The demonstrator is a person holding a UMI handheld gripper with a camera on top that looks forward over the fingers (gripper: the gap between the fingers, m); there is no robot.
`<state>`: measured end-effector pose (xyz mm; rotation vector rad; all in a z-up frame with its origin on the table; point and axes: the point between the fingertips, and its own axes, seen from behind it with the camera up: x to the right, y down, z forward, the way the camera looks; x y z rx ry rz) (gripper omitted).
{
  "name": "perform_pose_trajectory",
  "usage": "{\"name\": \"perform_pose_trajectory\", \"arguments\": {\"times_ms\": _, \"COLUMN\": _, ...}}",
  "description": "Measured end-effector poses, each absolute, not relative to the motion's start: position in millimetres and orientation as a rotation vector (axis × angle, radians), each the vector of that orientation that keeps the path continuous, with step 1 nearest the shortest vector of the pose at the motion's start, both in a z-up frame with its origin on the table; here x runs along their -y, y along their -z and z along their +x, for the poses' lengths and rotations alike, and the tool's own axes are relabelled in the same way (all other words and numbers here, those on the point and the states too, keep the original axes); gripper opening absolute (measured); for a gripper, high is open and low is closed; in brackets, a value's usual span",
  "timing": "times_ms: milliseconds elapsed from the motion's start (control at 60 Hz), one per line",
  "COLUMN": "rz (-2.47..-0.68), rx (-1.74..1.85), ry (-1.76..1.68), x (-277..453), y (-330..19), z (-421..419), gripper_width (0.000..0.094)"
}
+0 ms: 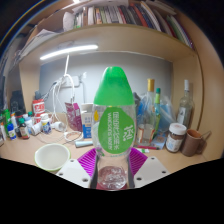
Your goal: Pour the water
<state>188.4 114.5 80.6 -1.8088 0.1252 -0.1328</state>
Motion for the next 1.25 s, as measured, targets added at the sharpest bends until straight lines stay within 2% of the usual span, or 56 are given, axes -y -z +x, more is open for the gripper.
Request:
{"name": "perform_pose_trajectory", "arguments": {"times_ms": 83, "rz": -1.824, "rx": -0.137, "ry": 0.114, "x": -113, "y": -62, "z": 189, "gripper_width": 0.0439}}
{"name": "perform_pose_trajectory", "arguments": {"times_ms": 150, "rz": -1.766, "rx": -0.143, "ry": 0.11, "x": -113, "y": -67, "z": 190, "gripper_width": 0.0435}}
{"name": "perform_pose_trajectory", "arguments": {"times_ms": 367, "rz": -1.763, "rx": -0.126, "ry": 0.123, "x": -115, "y": -67, "z": 189, "gripper_width": 0.0456}}
{"name": "perform_pose_trajectory", "arguments": {"times_ms": 467, "rz": -1.823, "rx": -0.113, "ry": 0.136, "x": -112, "y": -60, "z": 188, "gripper_width": 0.0569}}
{"name": "perform_pose_trajectory", "arguments": {"times_ms": 550, "rz": -1.948, "rx": -0.096, "ry": 0.108, "x": -98, "y": -40, "z": 181, "gripper_width": 0.0846}}
{"name": "perform_pose_trajectory", "arguments": {"times_ms": 600, "rz": -1.949, "rx": -0.109, "ry": 0.074, "x": -90, "y": -43, "z": 177, "gripper_width": 0.0844}}
{"name": "perform_pose_trajectory", "arguments": {"times_ms": 750, "rz": -1.942, "rx": -0.12, "ry": 0.099, "x": -47, "y": -74, "z": 170, "gripper_width": 0.0839}}
{"name": "perform_pose_trajectory", "arguments": {"times_ms": 1133, "rz": -1.878, "rx": -0.089, "ry": 0.149, "x": 118, "y": -219, "z": 75, "gripper_width": 0.084}}
{"name": "perform_pose_trajectory", "arguments": {"times_ms": 1250, "rz": -1.868, "rx": -0.075, "ry": 0.154, "x": 171, "y": -249, "z": 32, "gripper_width": 0.0843}}
